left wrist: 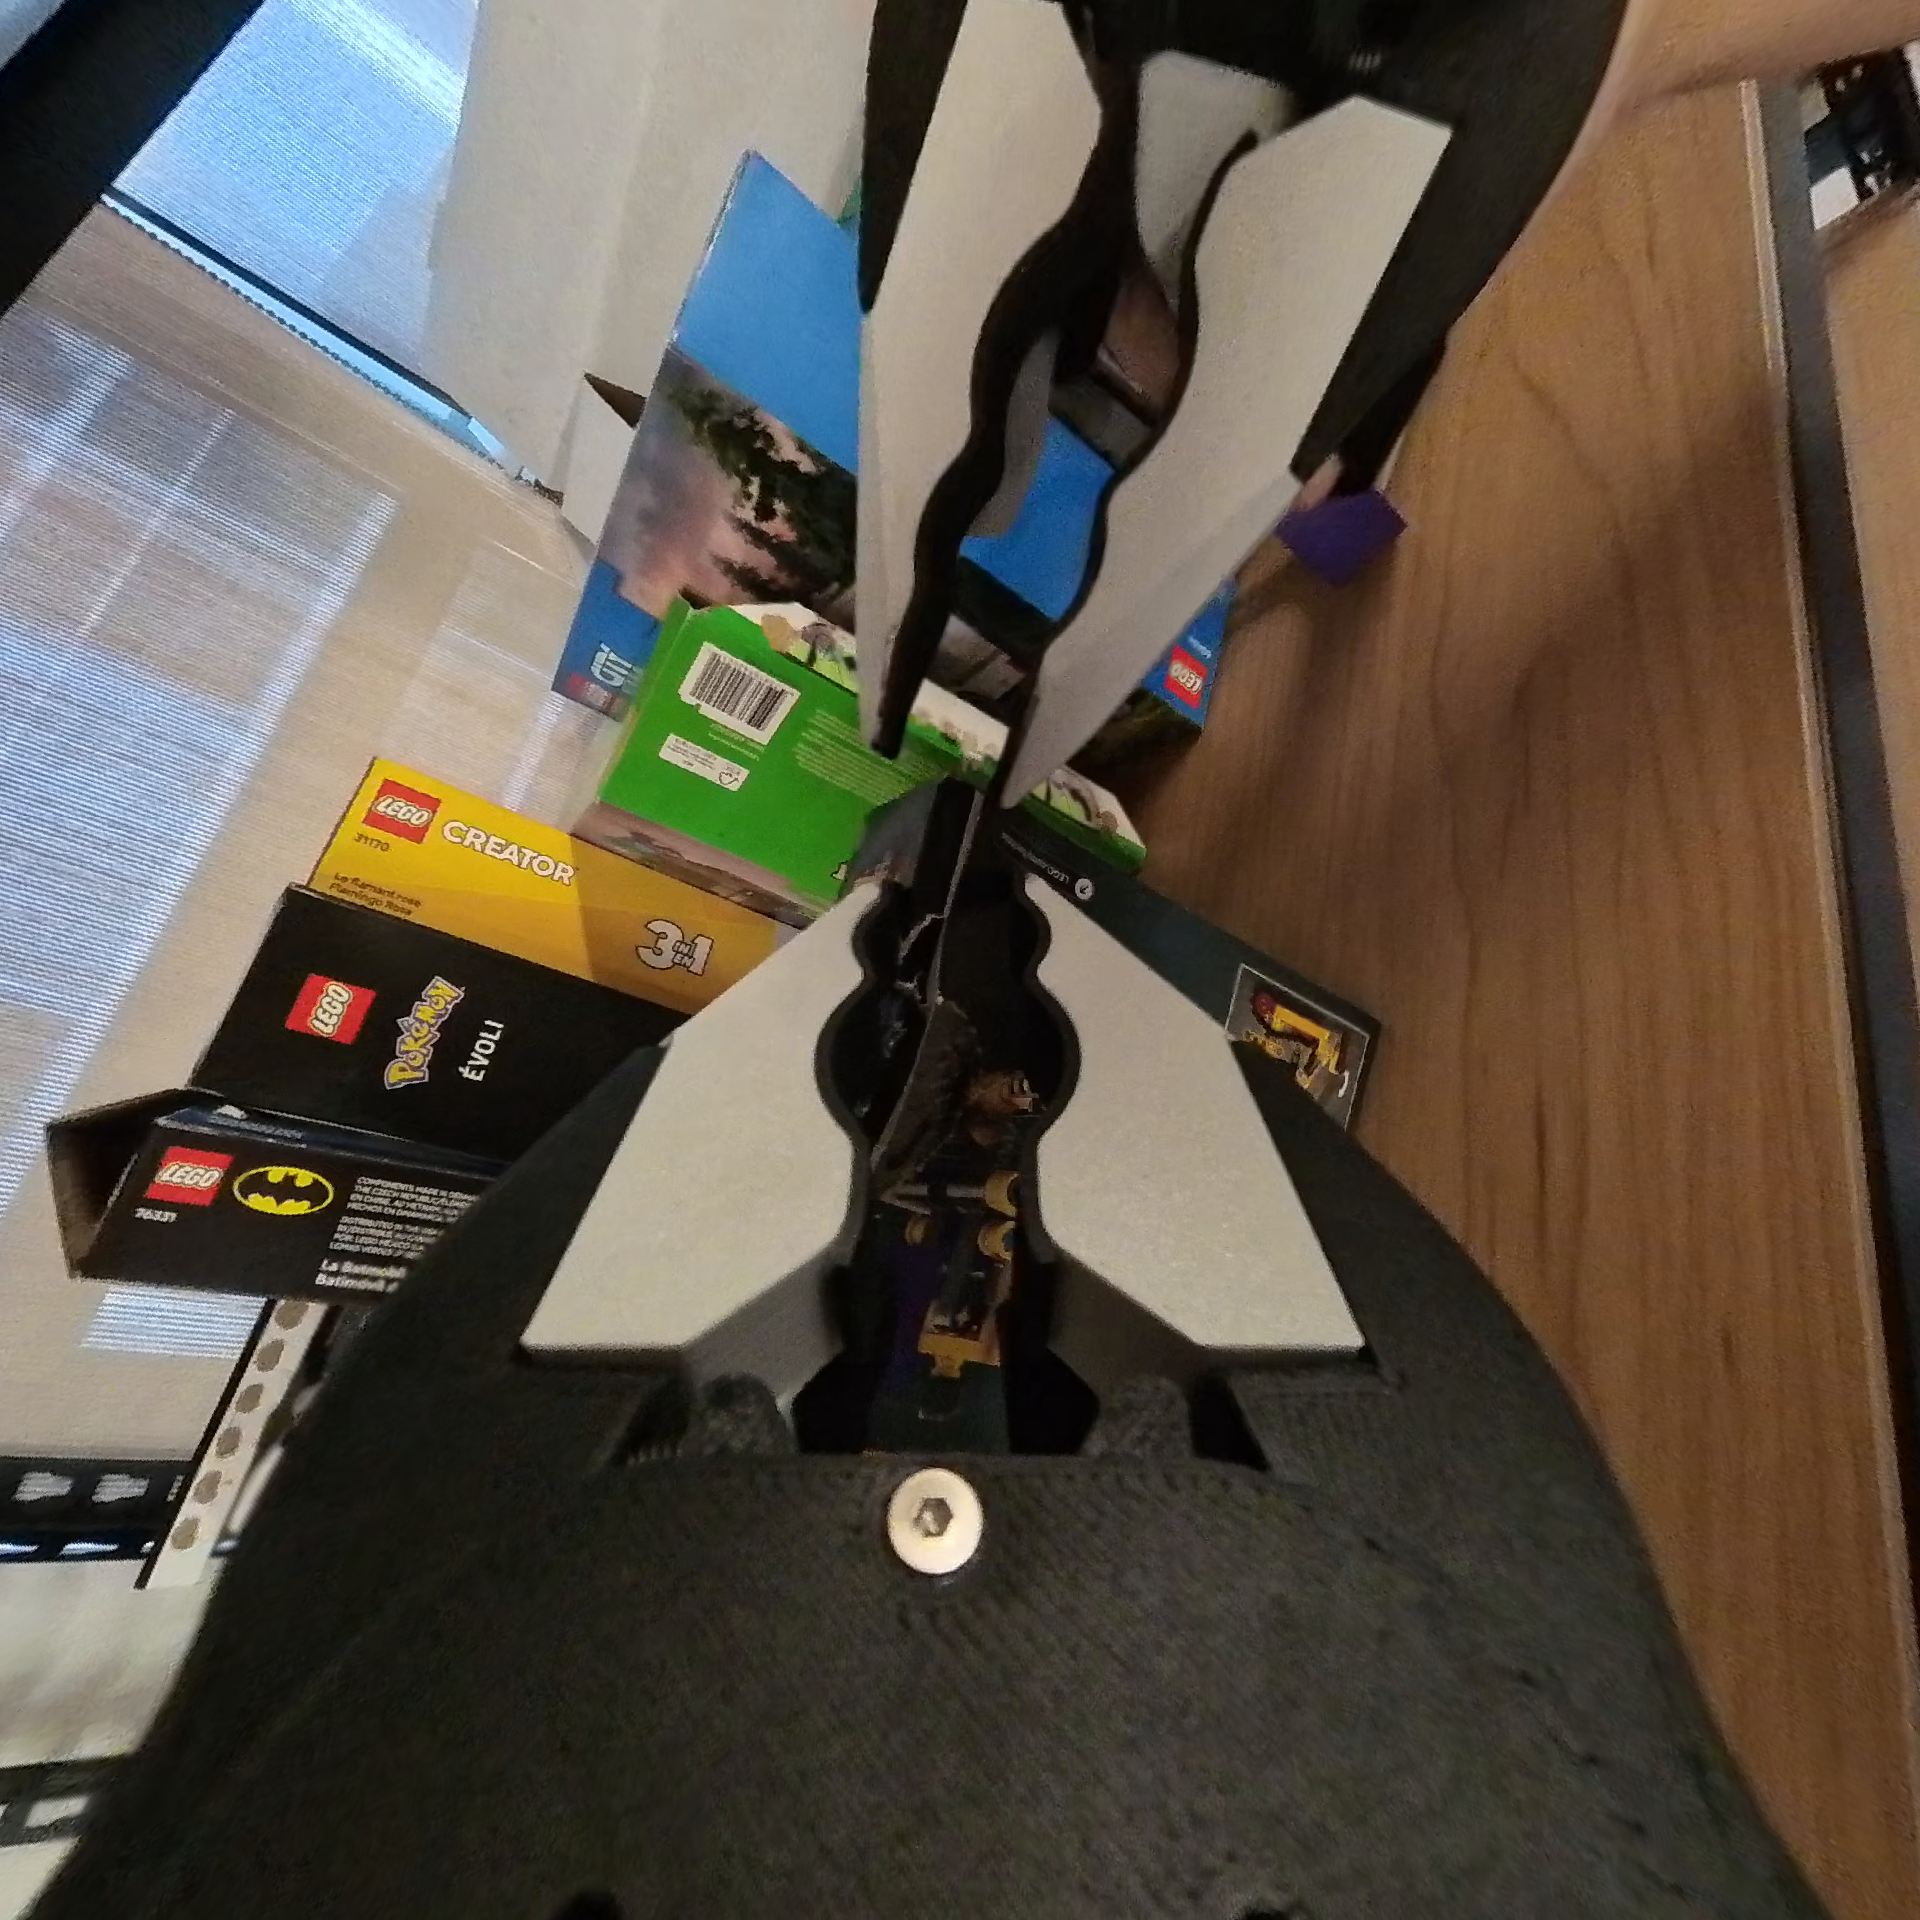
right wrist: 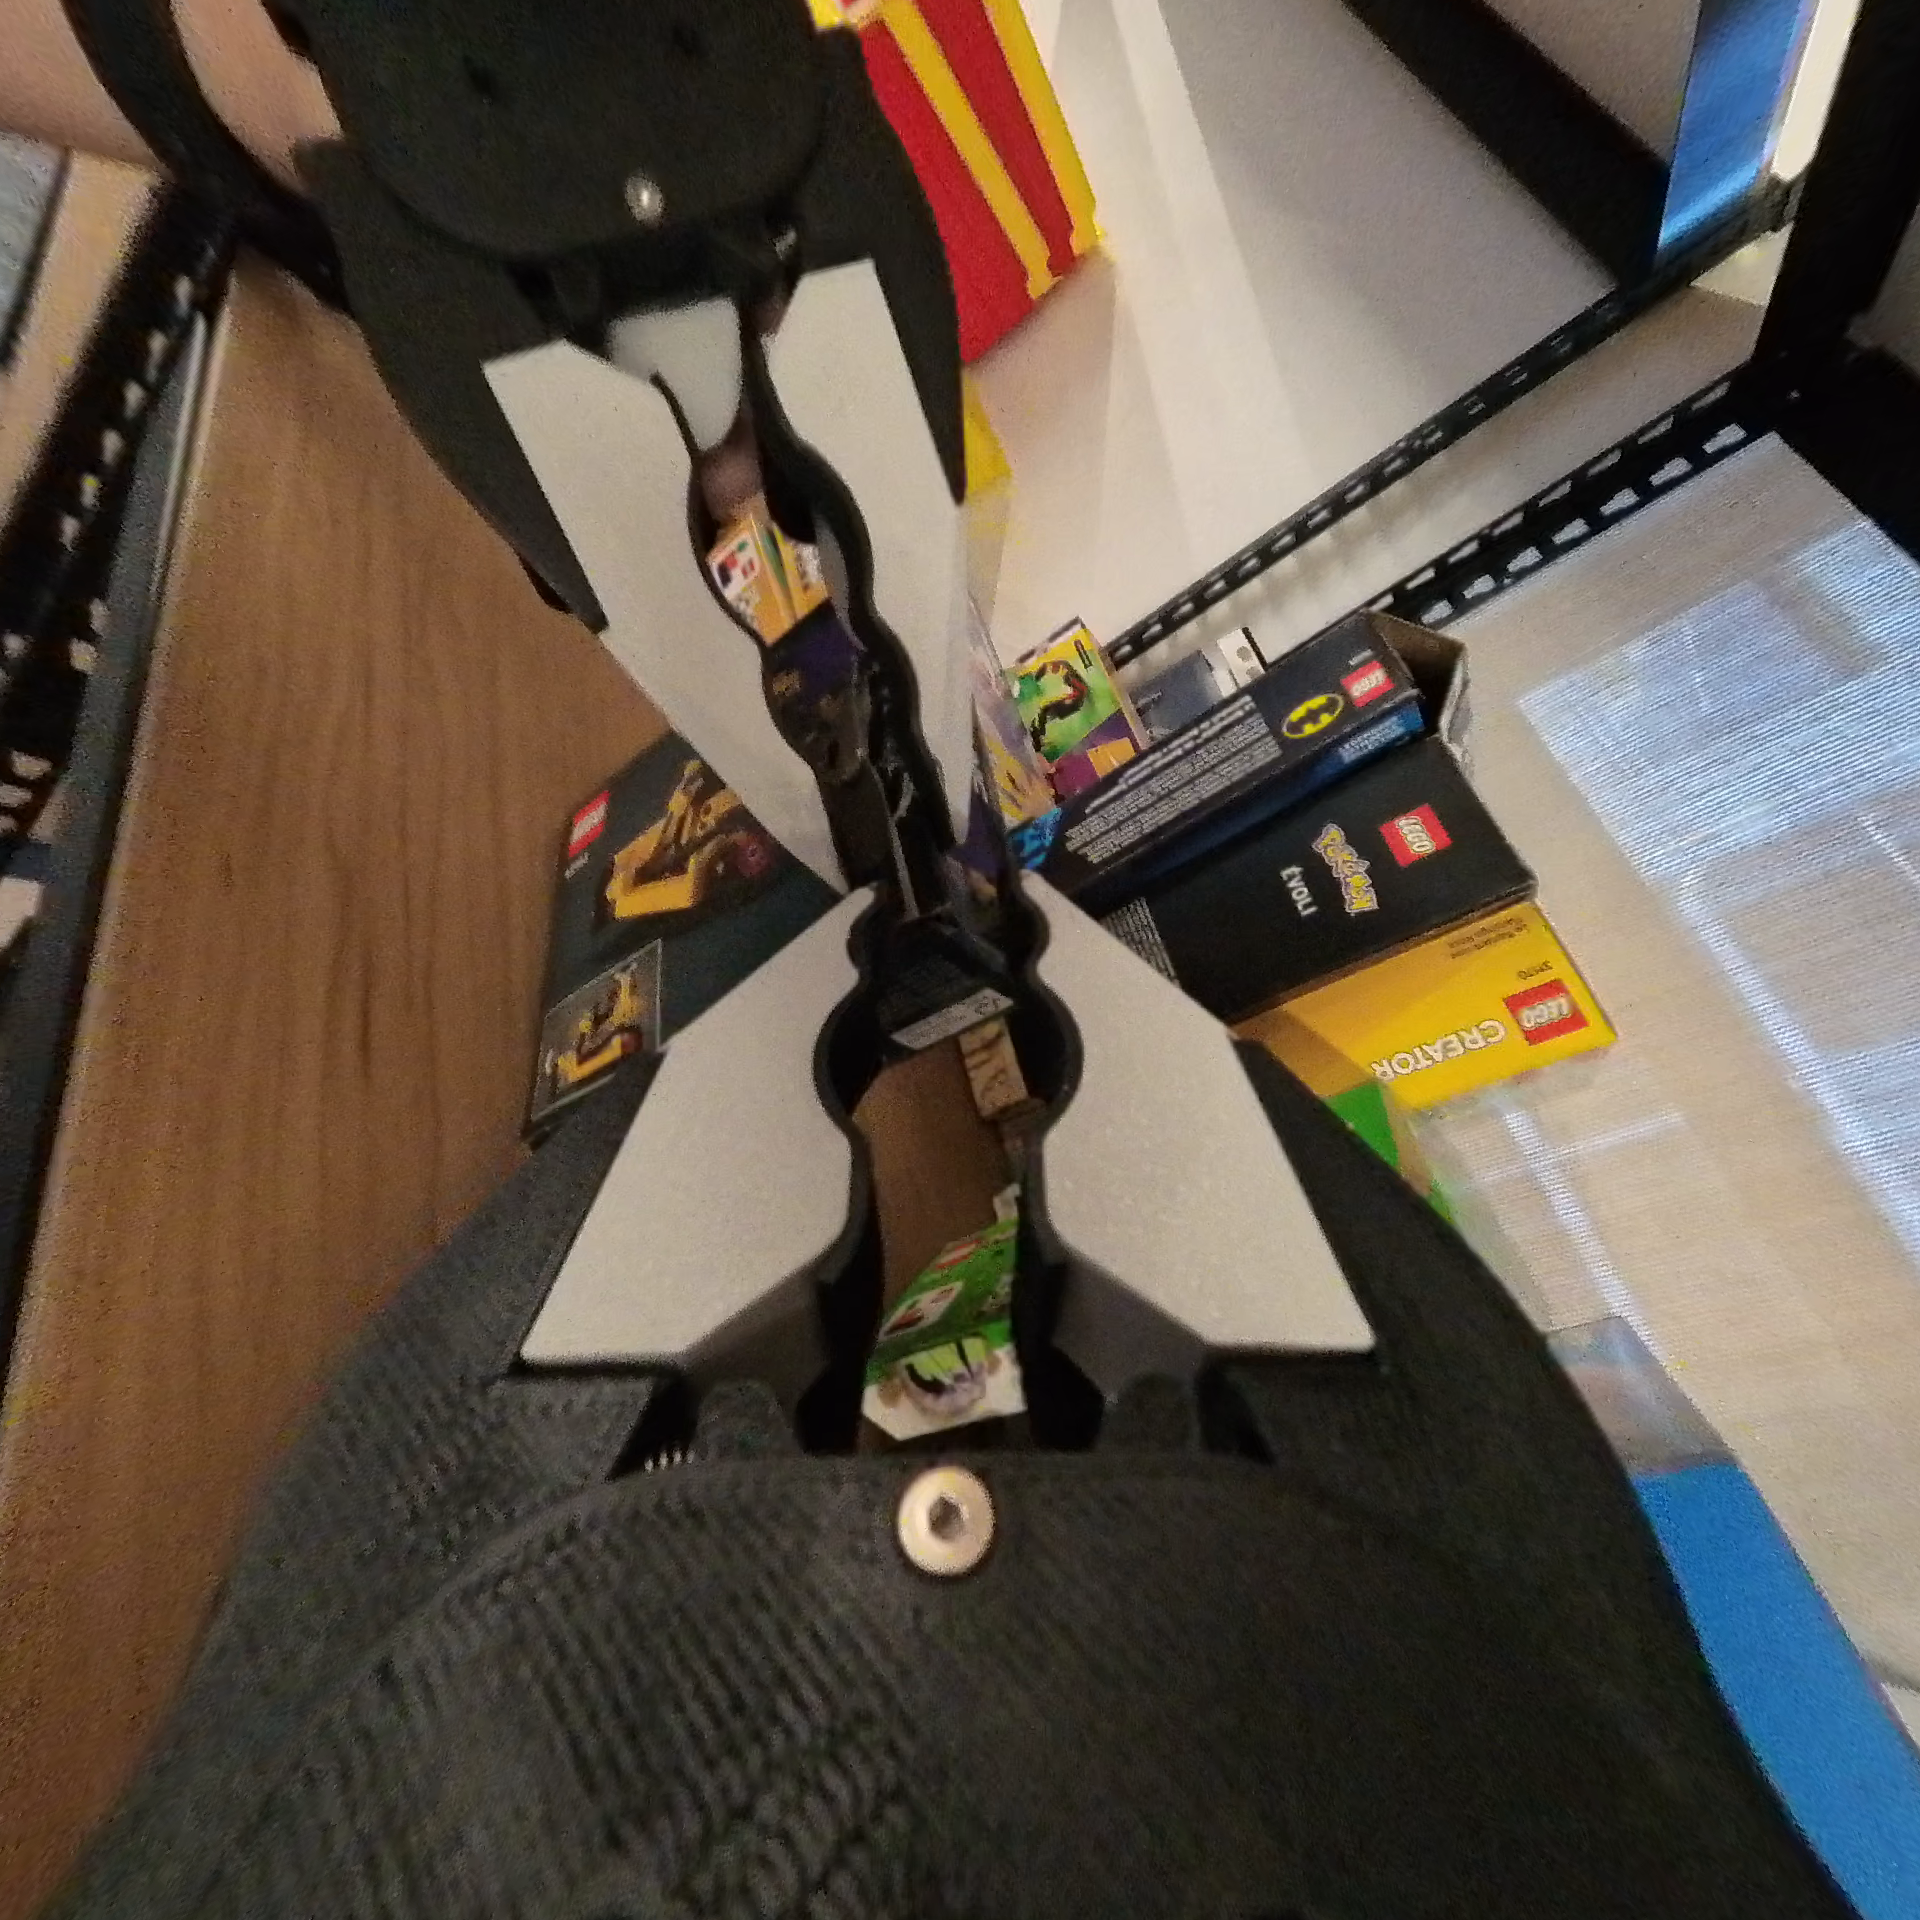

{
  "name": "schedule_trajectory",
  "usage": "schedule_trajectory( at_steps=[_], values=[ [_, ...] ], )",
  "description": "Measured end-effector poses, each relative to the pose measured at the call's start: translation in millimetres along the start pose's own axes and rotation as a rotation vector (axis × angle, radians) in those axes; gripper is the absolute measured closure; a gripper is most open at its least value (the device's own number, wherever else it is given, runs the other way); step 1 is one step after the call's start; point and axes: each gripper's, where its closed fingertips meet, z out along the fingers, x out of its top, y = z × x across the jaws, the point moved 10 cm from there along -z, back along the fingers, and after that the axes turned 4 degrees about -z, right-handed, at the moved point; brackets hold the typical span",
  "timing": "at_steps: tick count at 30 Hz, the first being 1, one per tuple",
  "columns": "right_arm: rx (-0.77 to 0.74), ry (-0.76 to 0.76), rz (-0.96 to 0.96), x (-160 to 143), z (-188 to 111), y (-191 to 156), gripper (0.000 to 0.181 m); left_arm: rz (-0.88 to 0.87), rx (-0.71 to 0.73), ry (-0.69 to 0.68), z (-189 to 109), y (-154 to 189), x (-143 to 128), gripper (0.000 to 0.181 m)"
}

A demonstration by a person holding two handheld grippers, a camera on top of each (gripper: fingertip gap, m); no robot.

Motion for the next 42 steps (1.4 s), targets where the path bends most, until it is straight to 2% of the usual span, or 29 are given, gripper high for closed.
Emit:
schedule_trajectory(
  at_steps=[3,8,11,14,19,22,25,28,31,34,37,42],
  values=[
    [0.047,0.052,0.017,3,-1,-2,0.165,-0.003,-0.006,-0.01,1,-1,1,0.162],
    [0.071,0.015,-0.025,1,7,-5,0.181,0.023,-0.011,-0.029,-1,-2,2,0.162],
    [0.069,0.015,-0.054,4,6,-6,0.181,0.021,-0.026,-0.034,-2,-4,2,0.162],
    [0.068,0.079,-0.045,17,2,-6,0.179,0.017,-0.039,-0.025,-4,-4,2,0.162],
    [0.068,0.016,-0.05,14,5,-1,0.172,0.017,-0.043,-0.023,-4,-4,2,0.162],
    [0.069,-0.037,-0.086,10,9,-3,0.174,0.015,-0.046,-0.02,-3,-5,2,0.162],
    [0.046,-0.049,-0.139,10,11,-7,0.178,0.018,-0.042,-0.024,-3,-6,1,0.162],
    [0.0,-0.038,-0.163,12,10,-7,0.168,0.016,-0.05,-0.019,-3,-6,1,0.162],
    [0.028,-0.056,-0.135,11,11,-6,0.169,0.016,-0.052,-0.017,-3,-6,1,0.162],
    [0.039,-0.059,-0.163,10,11,-8,0.18,0.015,-0.053,-0.016,-2,-6,1,0.162],
    [-0.003,-0.063,-0.185,11,11,-7,0.169,0.017,-0.054,-0.012,-2,-7,0,0.162],
    [0.021,-0.073,-0.171,10,11,-7,0.171,0.014,-0.057,-0.005,-2,-7,0,0.162]
  ],
)
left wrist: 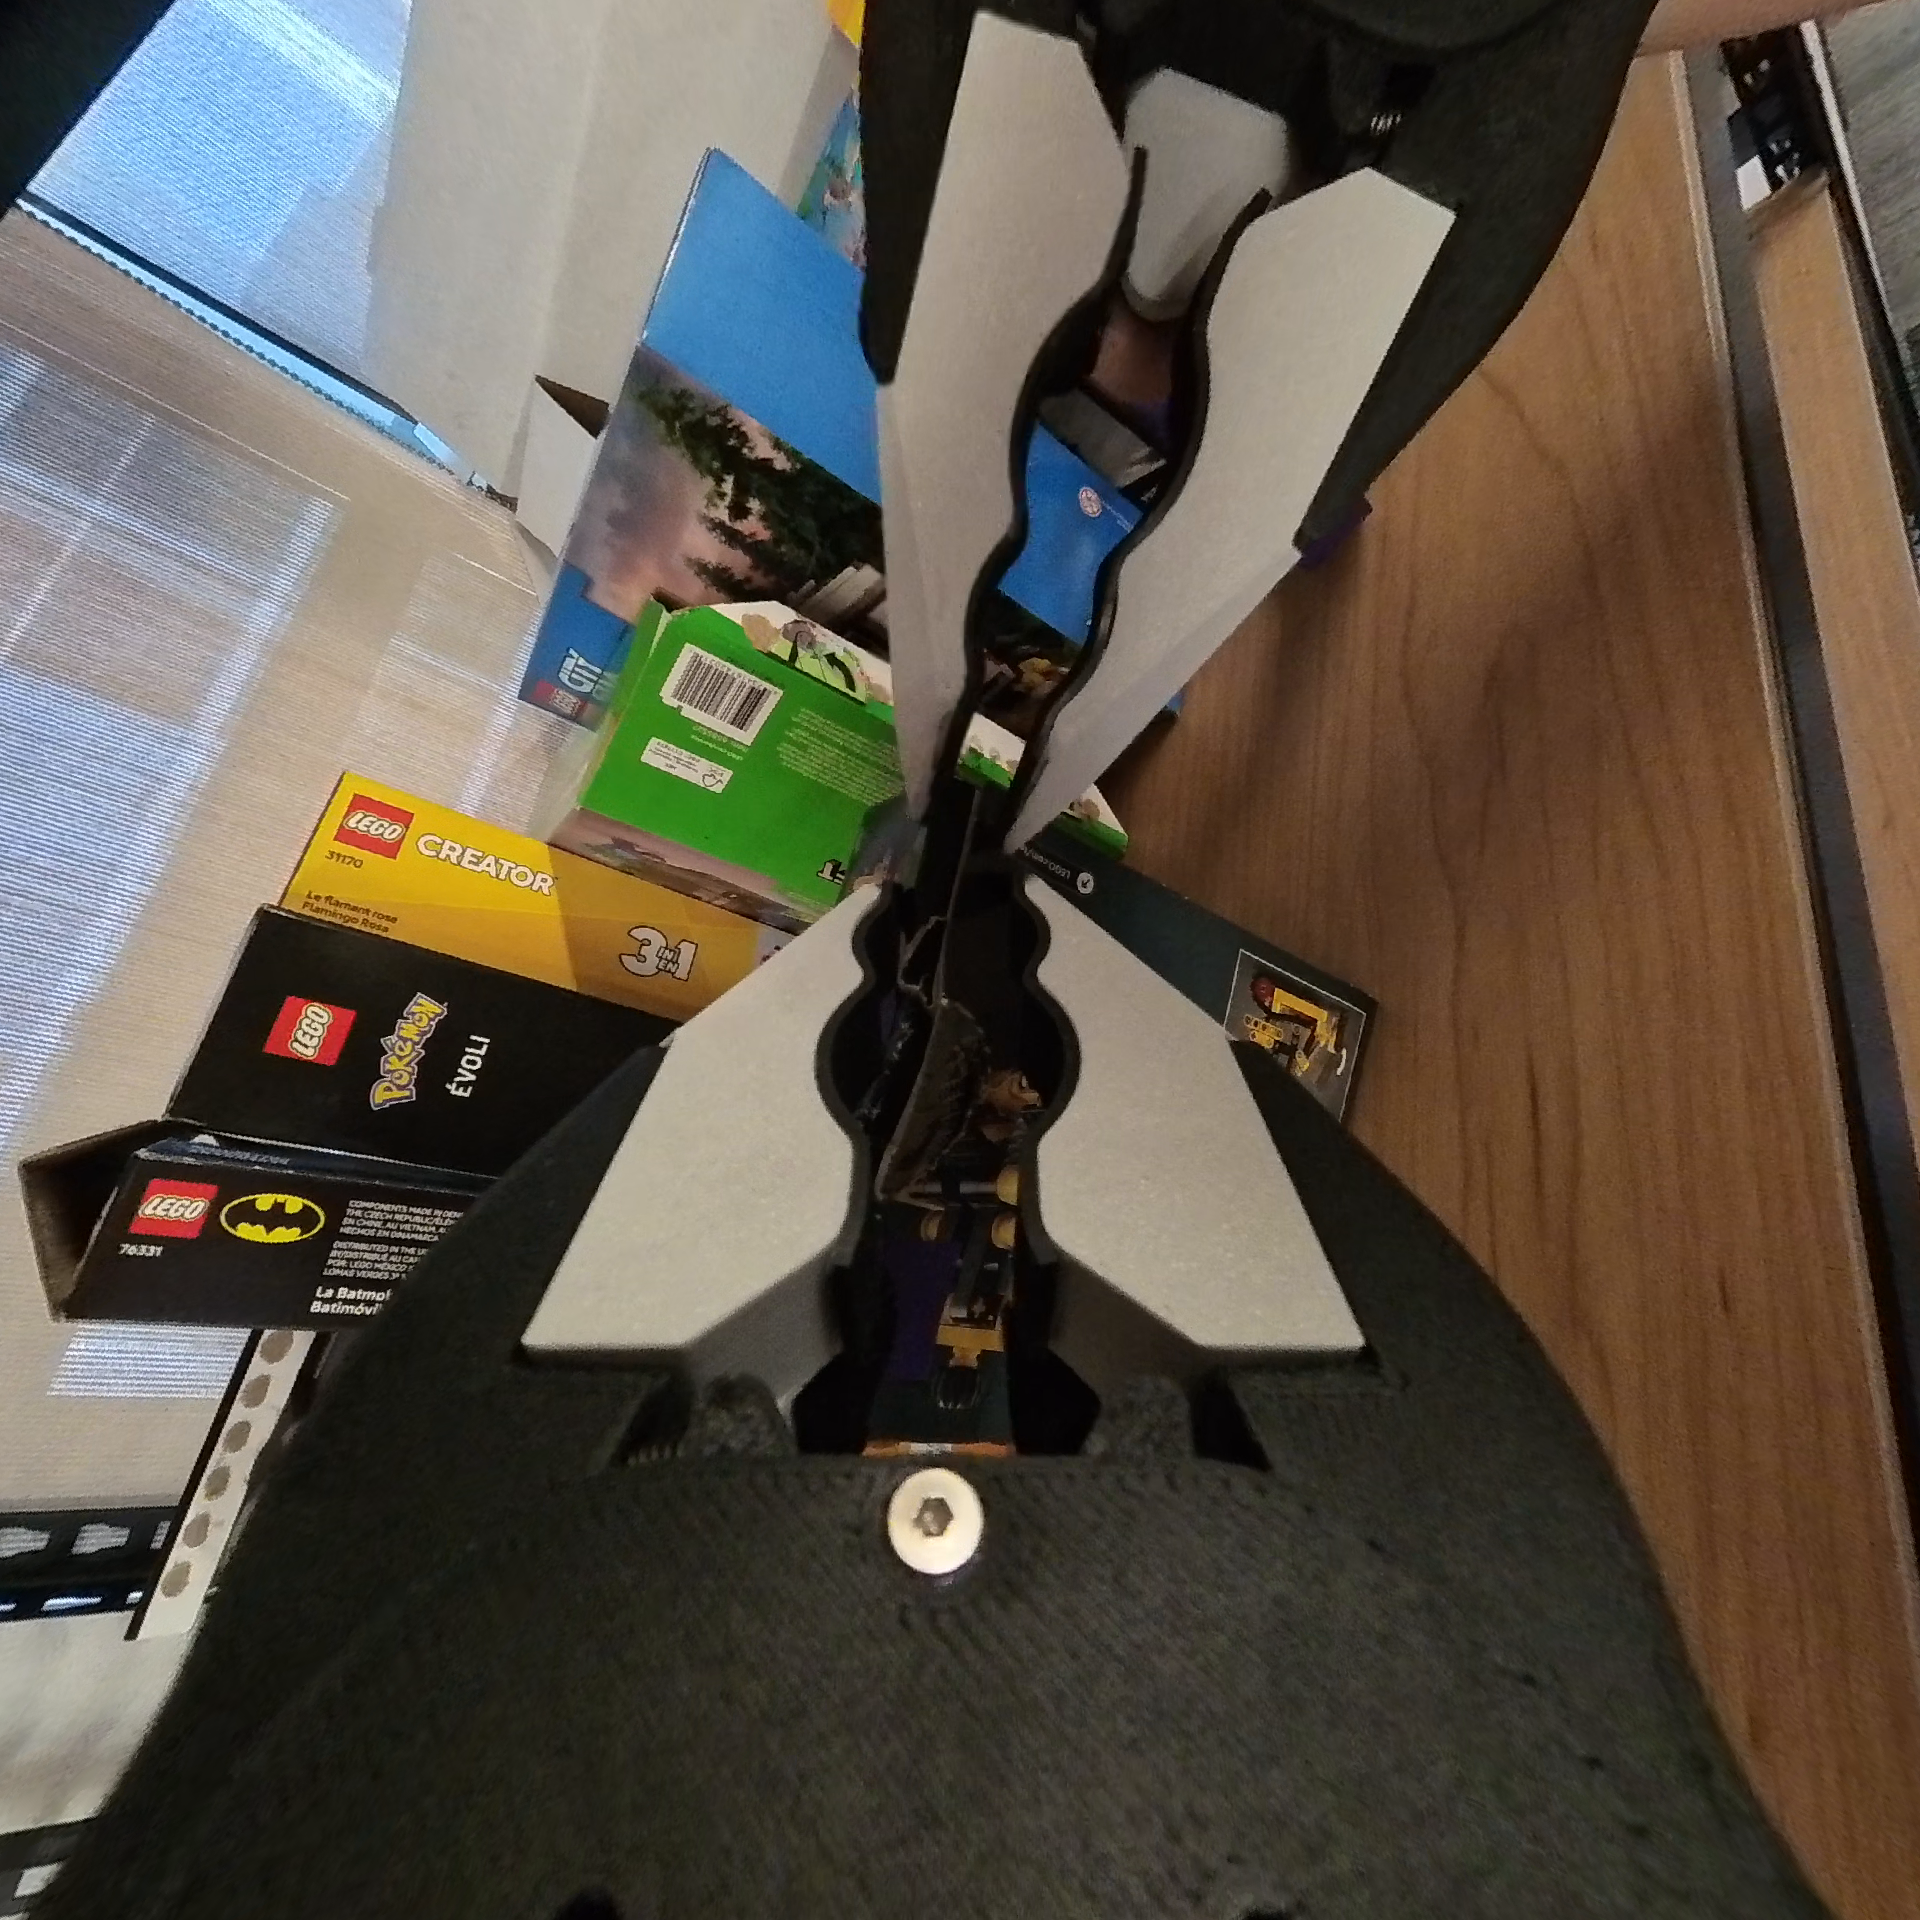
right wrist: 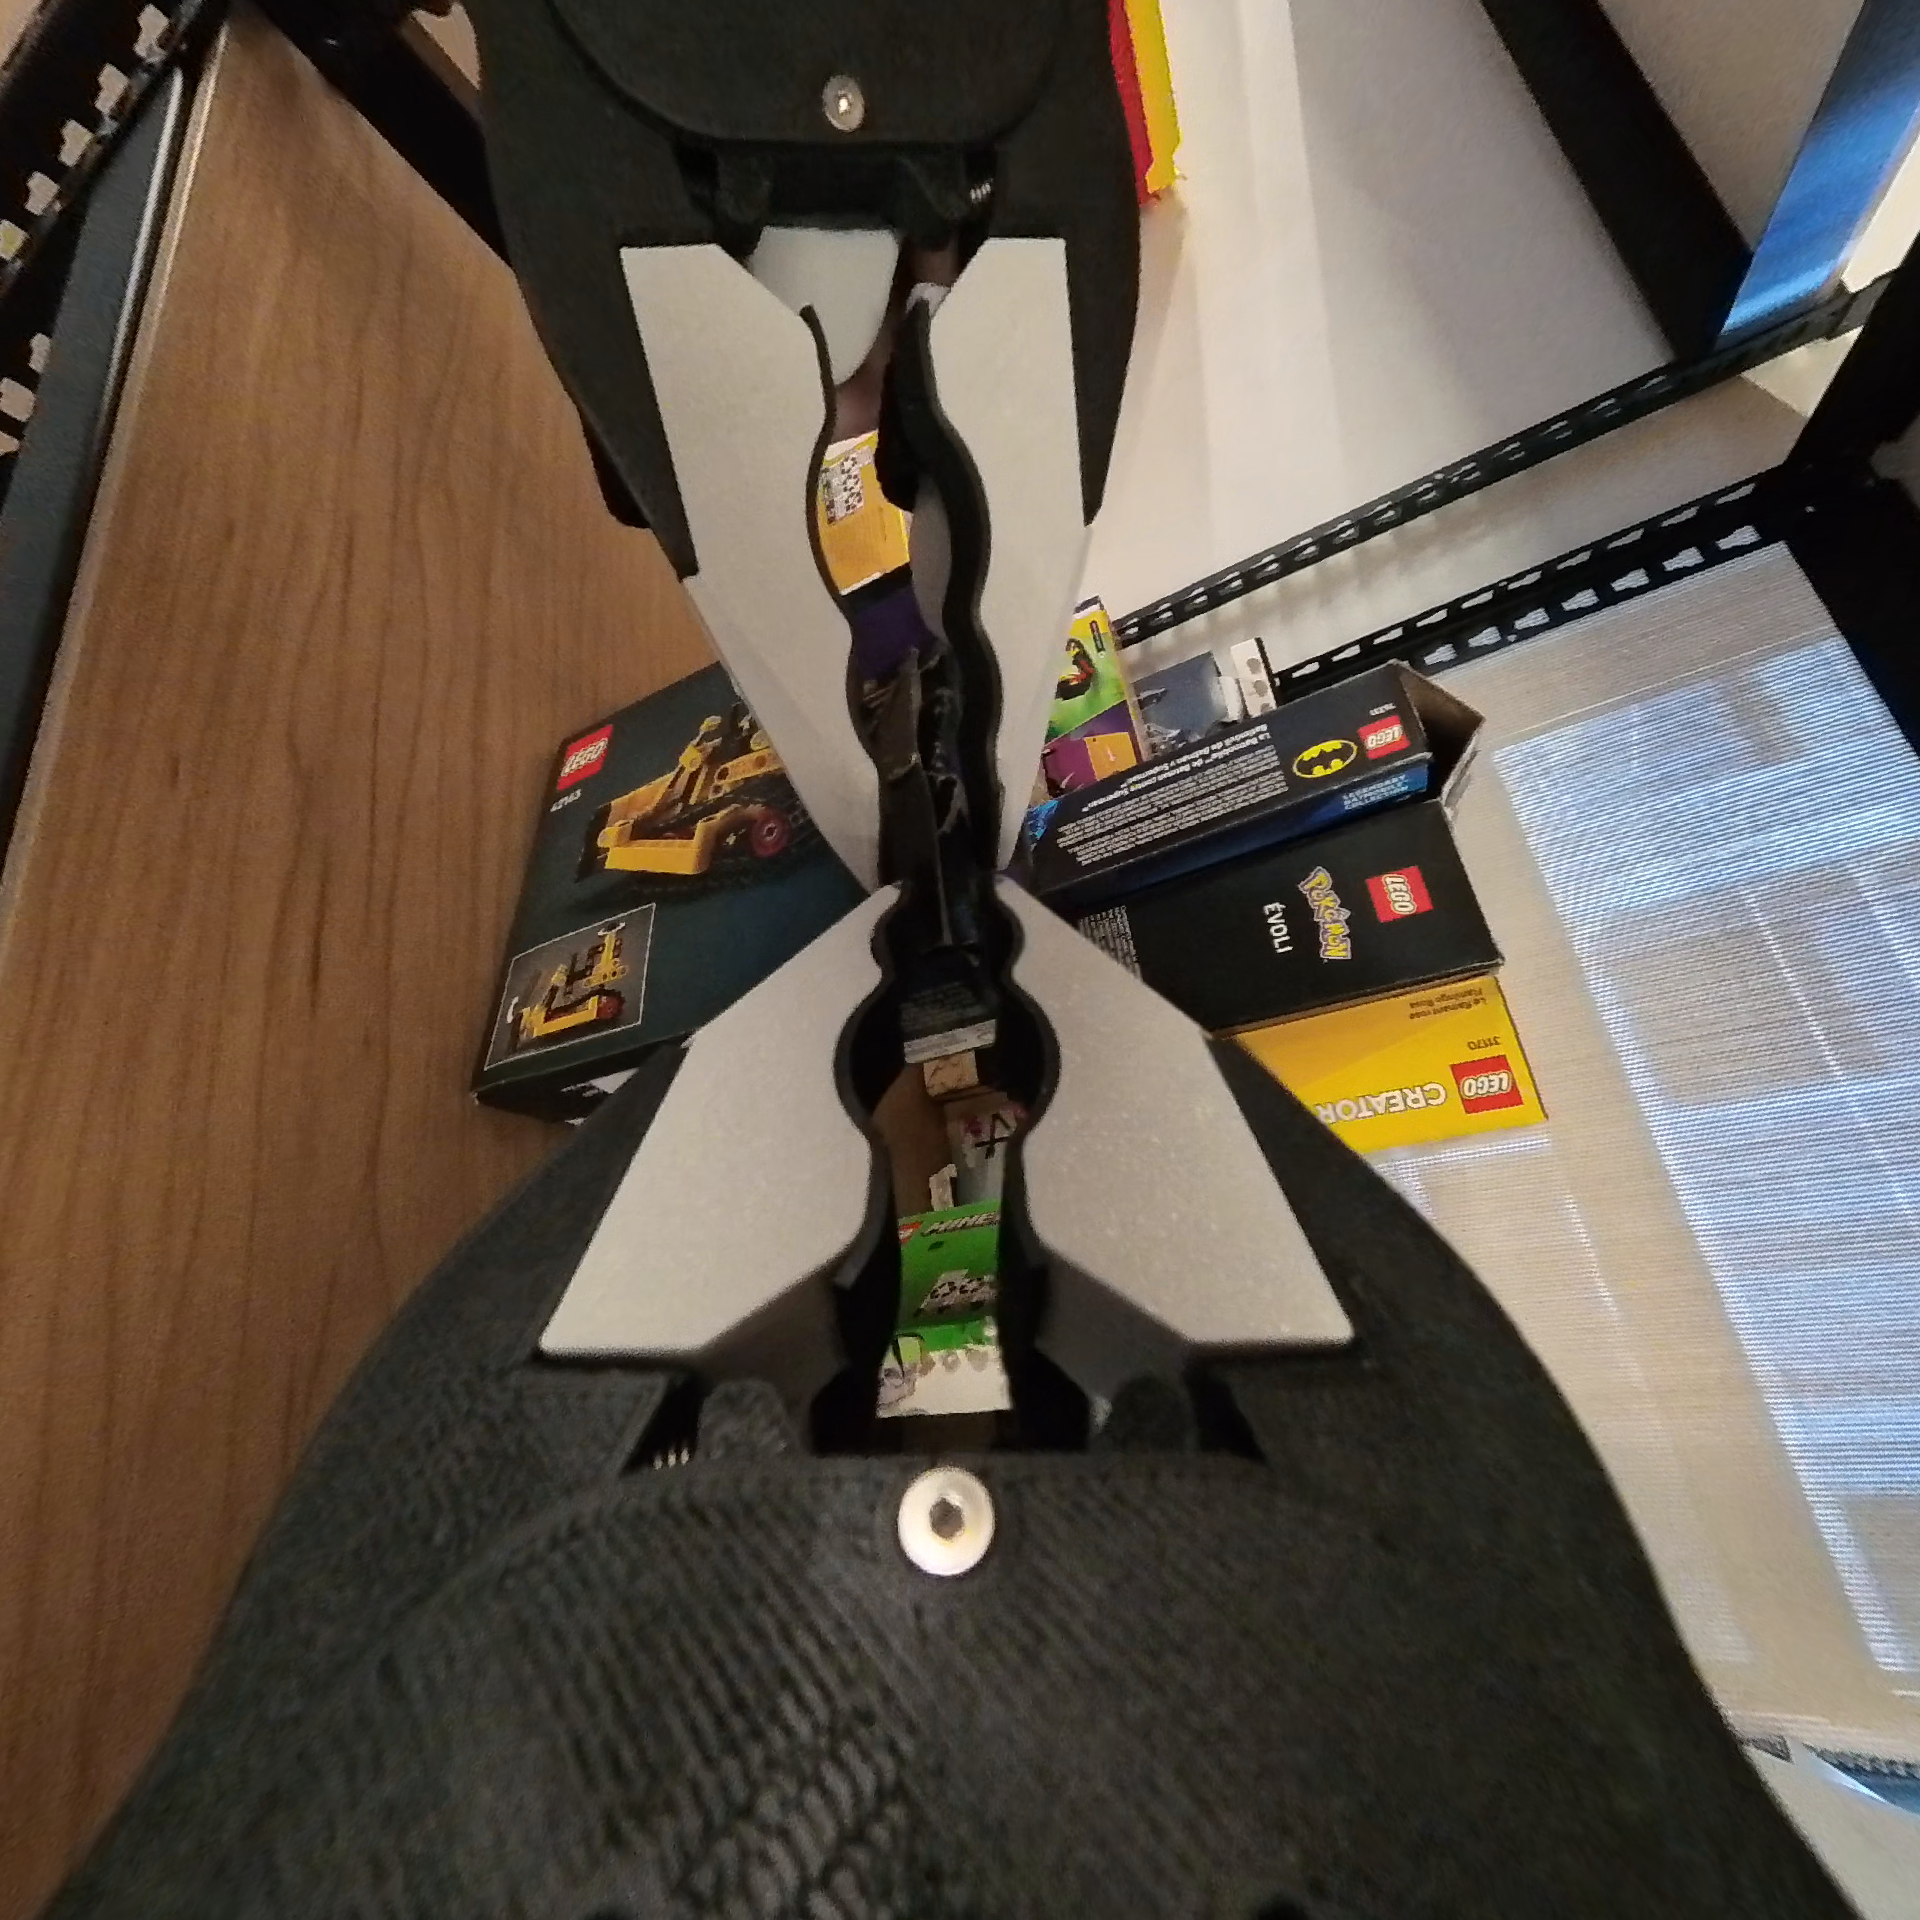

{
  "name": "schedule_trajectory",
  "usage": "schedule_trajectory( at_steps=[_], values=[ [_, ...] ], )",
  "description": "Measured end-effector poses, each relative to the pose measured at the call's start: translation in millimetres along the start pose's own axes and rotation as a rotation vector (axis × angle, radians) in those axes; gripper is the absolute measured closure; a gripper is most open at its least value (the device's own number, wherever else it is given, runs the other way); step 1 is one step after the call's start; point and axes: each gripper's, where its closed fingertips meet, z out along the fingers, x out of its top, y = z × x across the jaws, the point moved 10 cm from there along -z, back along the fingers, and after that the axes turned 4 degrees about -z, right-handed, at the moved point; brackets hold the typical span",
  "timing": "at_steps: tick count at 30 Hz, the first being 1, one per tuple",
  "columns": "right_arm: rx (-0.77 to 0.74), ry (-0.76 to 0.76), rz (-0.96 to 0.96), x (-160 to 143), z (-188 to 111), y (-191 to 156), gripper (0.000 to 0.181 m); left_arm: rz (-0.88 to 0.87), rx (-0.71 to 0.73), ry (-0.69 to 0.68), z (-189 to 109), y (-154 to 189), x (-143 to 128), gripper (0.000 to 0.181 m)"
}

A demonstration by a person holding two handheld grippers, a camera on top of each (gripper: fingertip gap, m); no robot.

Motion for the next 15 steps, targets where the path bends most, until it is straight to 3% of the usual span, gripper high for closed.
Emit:
schedule_trajectory(
  at_steps=[15],
  values=[
    [-0.009,-0.028,-0.021,1.9,0.1,0.6,0.169,0.001,0.003,0.007,-0.3,0.1,-1.1,0.164]
  ],
)
